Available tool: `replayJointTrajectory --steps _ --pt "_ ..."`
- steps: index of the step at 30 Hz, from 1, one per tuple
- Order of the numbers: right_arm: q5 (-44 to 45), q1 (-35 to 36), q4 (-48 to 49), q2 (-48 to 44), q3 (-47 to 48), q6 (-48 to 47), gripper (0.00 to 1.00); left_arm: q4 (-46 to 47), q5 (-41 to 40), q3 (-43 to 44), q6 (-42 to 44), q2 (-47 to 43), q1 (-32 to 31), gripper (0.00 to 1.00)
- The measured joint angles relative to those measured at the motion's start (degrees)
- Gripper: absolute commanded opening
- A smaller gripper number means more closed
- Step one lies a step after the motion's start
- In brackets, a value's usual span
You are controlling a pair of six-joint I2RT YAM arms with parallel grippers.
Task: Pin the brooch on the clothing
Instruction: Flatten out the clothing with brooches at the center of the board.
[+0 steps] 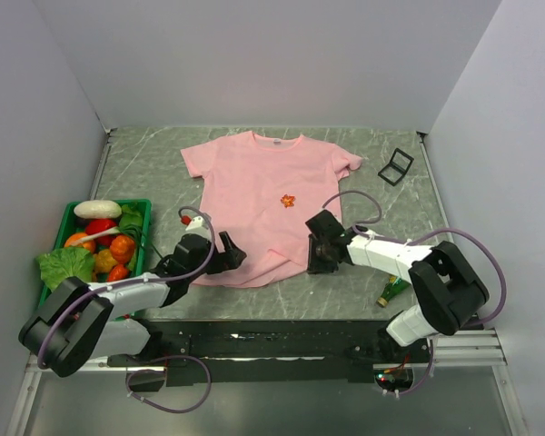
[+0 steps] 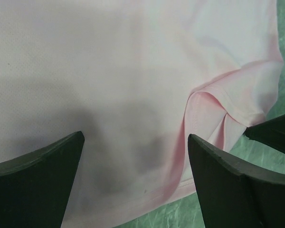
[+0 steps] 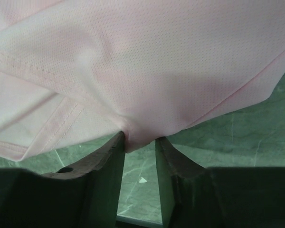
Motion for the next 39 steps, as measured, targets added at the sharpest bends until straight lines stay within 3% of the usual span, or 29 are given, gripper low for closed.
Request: replayJointTrajectory --steps 3,12,26,28,29,32,35,39 --pt "1.1 0.1 0.2 0.7 0.3 0.2 0.18 2.0 0.3 -1.1 -0.8 0.0 0.7 0.96" --pt "2.6 0.1 -2.3 -0.6 0.2 0.4 0.16 5.3 1.7 -3.6 -2.0 -0.9 3.7 0.96" --pt "5.3 0.1 -26.8 -23.3 -1.7 2.4 0.17 3.0 3.0 -4.5 -2.7 -4.0 6.9 0.96" --pt "5.5 0.1 -29.9 -25.7 -2.2 3.3 0.23 1.5 3.0 -4.6 -2.7 -5.4 6.9 0.96" --pt "5.6 0.2 -31.5 -26.9 -2.4 3.9 0.42 0.7 3.0 -4.6 -2.7 -6.2 7.0 0.96" --pt "6.0 0.2 -35.6 -29.6 -2.7 5.6 0.71 -2.2 3.0 -4.7 -2.5 -9.2 7.1 0.96" --pt "6.0 0.2 -38.0 -32.9 -2.4 5.8 0.8 -4.9 3.0 -4.6 -1.3 -12.7 7.1 0.96" --pt "3.8 -4.8 -37.7 -34.5 1.7 2.6 0.78 -9.7 3.0 -1.6 1.5 -15.0 7.0 0.96"
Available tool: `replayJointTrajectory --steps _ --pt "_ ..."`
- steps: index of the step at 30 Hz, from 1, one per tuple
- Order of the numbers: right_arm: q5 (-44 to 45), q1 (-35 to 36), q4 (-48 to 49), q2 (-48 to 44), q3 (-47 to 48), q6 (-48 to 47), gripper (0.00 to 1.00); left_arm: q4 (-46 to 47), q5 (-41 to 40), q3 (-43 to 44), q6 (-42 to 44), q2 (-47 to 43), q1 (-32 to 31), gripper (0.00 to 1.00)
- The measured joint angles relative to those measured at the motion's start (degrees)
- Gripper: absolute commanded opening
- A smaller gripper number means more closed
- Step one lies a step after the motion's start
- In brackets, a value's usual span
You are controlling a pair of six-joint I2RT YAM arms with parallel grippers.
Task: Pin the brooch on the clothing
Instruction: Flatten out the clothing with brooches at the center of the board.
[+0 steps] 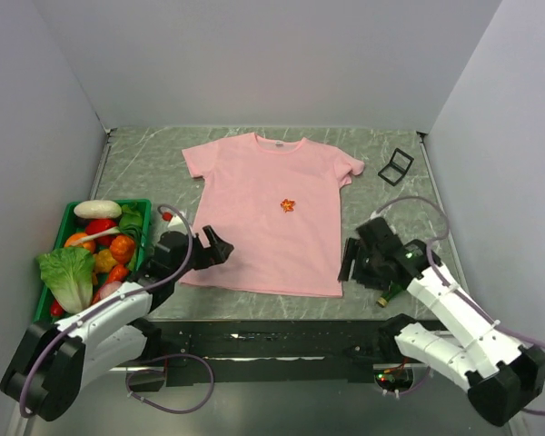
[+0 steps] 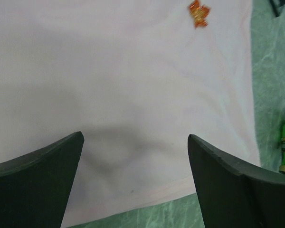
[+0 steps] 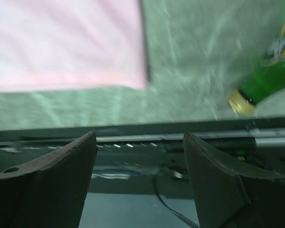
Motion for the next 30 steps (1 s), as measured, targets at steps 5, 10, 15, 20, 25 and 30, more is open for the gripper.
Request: replayJointTrajectory --steps 5,10,15,20,25,30 --pt "-5.8 -16.6 8.3 5.1 7.0 -8.2 0.72 -1.6 -0.2 7.2 2.7 0.9 -3.6 0.96" --pt "-9.5 -25.2 17.7 22.1 20.0 -14.2 0.65 1.3 -1.4 17.1 4.4 12.9 -16.1 0.96" --pt "-11.3 -28.8 23.7 43.2 35.3 -16.8 0.61 1.8 -2.2 31.6 8.4 31.2 -28.4 0.96" --pt "-12.4 -30.8 24.9 61.5 50.0 -17.5 0.57 0.4 -3.0 46.6 13.6 46.4 -35.4 0.97" --pt "-12.2 -32.4 24.5 75.3 63.3 -17.8 0.57 -0.9 -3.0 53.9 17.6 55.3 -38.0 0.99" --pt "-12.3 -33.9 23.8 83.2 70.7 -17.5 0.55 -2.0 -2.6 55.1 19.1 60.5 -38.2 0.9"
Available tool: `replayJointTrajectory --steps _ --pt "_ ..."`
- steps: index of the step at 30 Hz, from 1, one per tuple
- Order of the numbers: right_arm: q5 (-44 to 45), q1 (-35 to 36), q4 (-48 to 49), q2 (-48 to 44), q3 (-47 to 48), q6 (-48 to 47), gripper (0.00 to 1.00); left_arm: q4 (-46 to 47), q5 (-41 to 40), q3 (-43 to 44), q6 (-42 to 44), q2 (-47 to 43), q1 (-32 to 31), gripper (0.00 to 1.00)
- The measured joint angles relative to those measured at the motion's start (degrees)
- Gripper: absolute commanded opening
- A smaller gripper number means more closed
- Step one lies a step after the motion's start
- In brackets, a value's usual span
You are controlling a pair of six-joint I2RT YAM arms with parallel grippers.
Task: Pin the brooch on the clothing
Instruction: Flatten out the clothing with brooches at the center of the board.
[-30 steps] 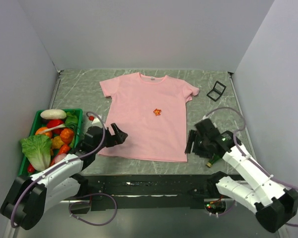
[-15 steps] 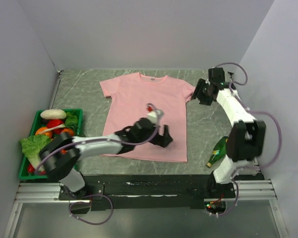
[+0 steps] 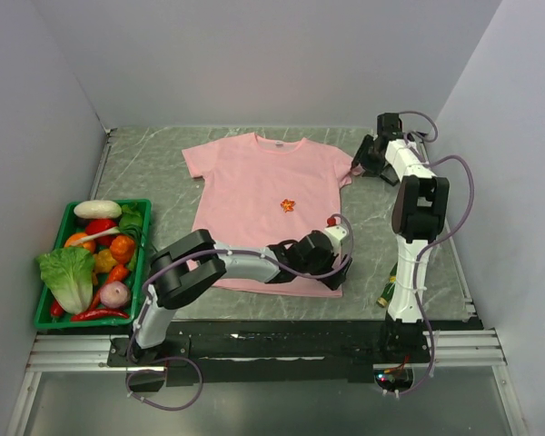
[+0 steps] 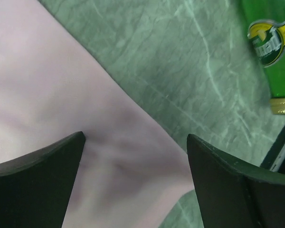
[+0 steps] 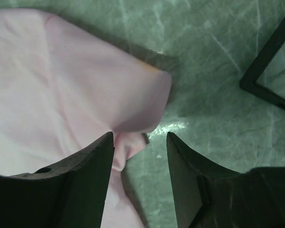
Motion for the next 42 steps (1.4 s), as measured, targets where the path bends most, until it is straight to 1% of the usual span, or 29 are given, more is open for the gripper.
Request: replayJointTrajectory --steps 6,11,16,23,26,27,29,30,37,40,41,42 --pt "-1.1 -1.6 -0.3 3.0 1.6 1.3 0.51 1.0 1.0 0.1 0.7 1.0 0.2 0.76" --pt "-1.7 -2.0 -1.0 4.0 4.7 2.3 0.51 2.8 1.6 -1.0 0.4 1.1 0.3 0.74" --pt "-3.1 -2.3 -2.0 7.2 11.3 2.8 0.5 6.4 2.2 -3.4 0.2 0.6 0.5 0.74" --pt "-4.1 -2.3 -3.1 8.4 11.9 4.5 0.51 8.6 3.3 -5.6 -1.4 -0.3 0.5 0.74" --pt "-4.8 -2.3 -3.4 8.4 11.9 5.2 0.39 8.9 3.6 -6.2 -2.1 -0.7 0.5 0.74" --pt "-5.2 -2.3 -3.4 8.4 11.9 5.6 0.25 8.9 3.7 -6.4 -2.2 -0.9 0.5 0.73" --pt "-5.7 -2.3 -3.5 8.5 11.9 5.6 0.1 8.9 3.8 -6.5 -2.3 -0.9 0.5 0.7" --pt "-6.1 -2.3 -3.5 8.5 11.9 5.9 0.0 8.9 3.8 -6.5 -2.4 -0.9 0.5 0.68" --pt "-6.3 -2.3 -4.1 8.5 11.9 4.9 0.0 10.9 5.3 -8.7 -4.5 -1.6 1.4 0.65" --pt "-5.8 -2.4 -6.0 8.5 14.0 3.8 0.0 11.1 5.6 -9.5 -5.3 -2.2 1.6 0.65" --pt "-5.5 -2.5 -6.7 8.5 15.3 3.5 0.01 11.2 5.6 -9.7 -5.6 -2.3 1.6 0.65" --pt "-5.4 -2.6 -7.1 8.4 16.7 3.1 0.04 11.3 5.7 -9.9 -5.7 -2.4 1.7 0.64"
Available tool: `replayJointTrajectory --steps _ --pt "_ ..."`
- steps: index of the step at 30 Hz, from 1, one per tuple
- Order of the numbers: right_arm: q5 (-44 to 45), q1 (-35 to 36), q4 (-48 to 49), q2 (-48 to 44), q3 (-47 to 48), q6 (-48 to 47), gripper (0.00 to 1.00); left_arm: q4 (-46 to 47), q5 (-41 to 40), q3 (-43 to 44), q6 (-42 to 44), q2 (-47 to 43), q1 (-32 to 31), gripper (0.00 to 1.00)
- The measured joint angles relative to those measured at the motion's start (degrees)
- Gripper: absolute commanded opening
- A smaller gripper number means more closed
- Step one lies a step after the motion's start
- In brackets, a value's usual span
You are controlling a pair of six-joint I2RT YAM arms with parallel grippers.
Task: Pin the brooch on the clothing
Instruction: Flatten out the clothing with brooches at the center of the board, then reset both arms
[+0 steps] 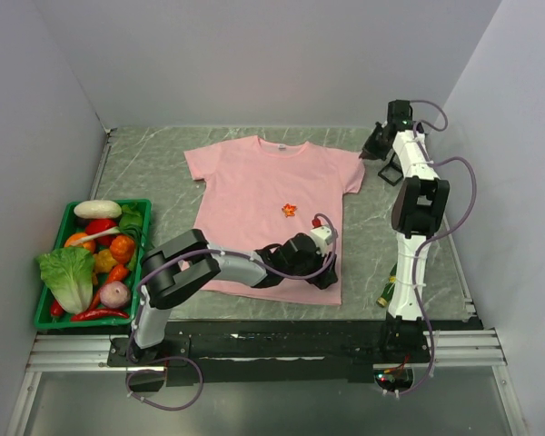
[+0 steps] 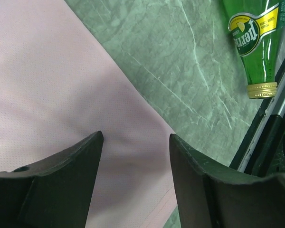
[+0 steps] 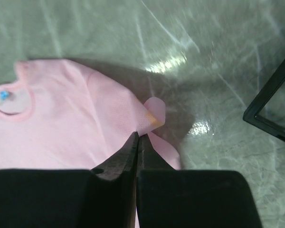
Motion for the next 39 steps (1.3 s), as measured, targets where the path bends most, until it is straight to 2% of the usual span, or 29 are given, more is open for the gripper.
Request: replayJointTrajectory --steps 4,5,6,7,8,11,16,22,25,32,35,37,39 --pt "0.3 -0.3 -0.2 -2.2 2.1 -0.9 0.16 1.0 0.2 -0.6 -0.9 -0.1 0.2 0.65" --pt "0.3 -0.3 -0.1 -2.9 2.1 -1.2 0.21 1.2 0.3 -0.7 -1.0 -0.1 0.2 0.68" --pt "0.3 -0.4 -0.2 -3.4 2.1 -1.3 0.36 1.5 0.4 -0.9 -1.1 -0.1 0.2 0.73" --pt "0.3 -0.5 -0.1 -3.7 2.3 -1.5 0.45 1.6 0.5 -1.0 -1.2 -0.1 0.2 0.81" --pt "0.3 -0.6 -0.1 -3.8 2.4 -1.7 0.64 1.9 1.0 -1.1 -1.3 -0.3 0.2 0.96" --pt "0.3 -0.8 0.3 -3.8 2.0 -2.4 0.72 1.3 1.9 -1.2 -1.4 -1.4 0.1 0.96" --pt "-0.3 -1.2 1.9 -8.8 -6.3 -4.3 0.74 -2.9 1.9 -1.0 -0.8 -3.1 0.1 0.96" --pt "-1.2 -1.2 7.4 -25.5 -23.2 -7.4 0.77 -8.7 3.4 -0.5 0.1 -8.7 3.3 0.96" --pt "-1.4 -1.2 11.2 -37.0 -33.1 -8.9 0.77 -9.7 5.1 -0.7 -0.3 -14.1 10.9 0.96" --pt "-1.8 -2.9 19.3 -56.3 -52.8 -9.9 0.78 -12.7 6.0 -6.3 -1.3 -31.1 37.3 0.96" --pt "-0.2 -3.8 20.6 -63.7 -61.5 -9.8 0.78 -15.2 6.5 -9.2 -1.4 -39.3 46.7 0.96" --pt "1.1 -4.1 21.4 -69.2 -66.9 -9.8 0.78 -17.6 5.1 -10.4 -1.2 -44.6 51.2 0.96" --pt "2.0 -4.1 22.1 -75.0 -71.1 -9.7 0.79 -20.4 2.9 -10.5 -0.8 -49.1 52.2 0.96"
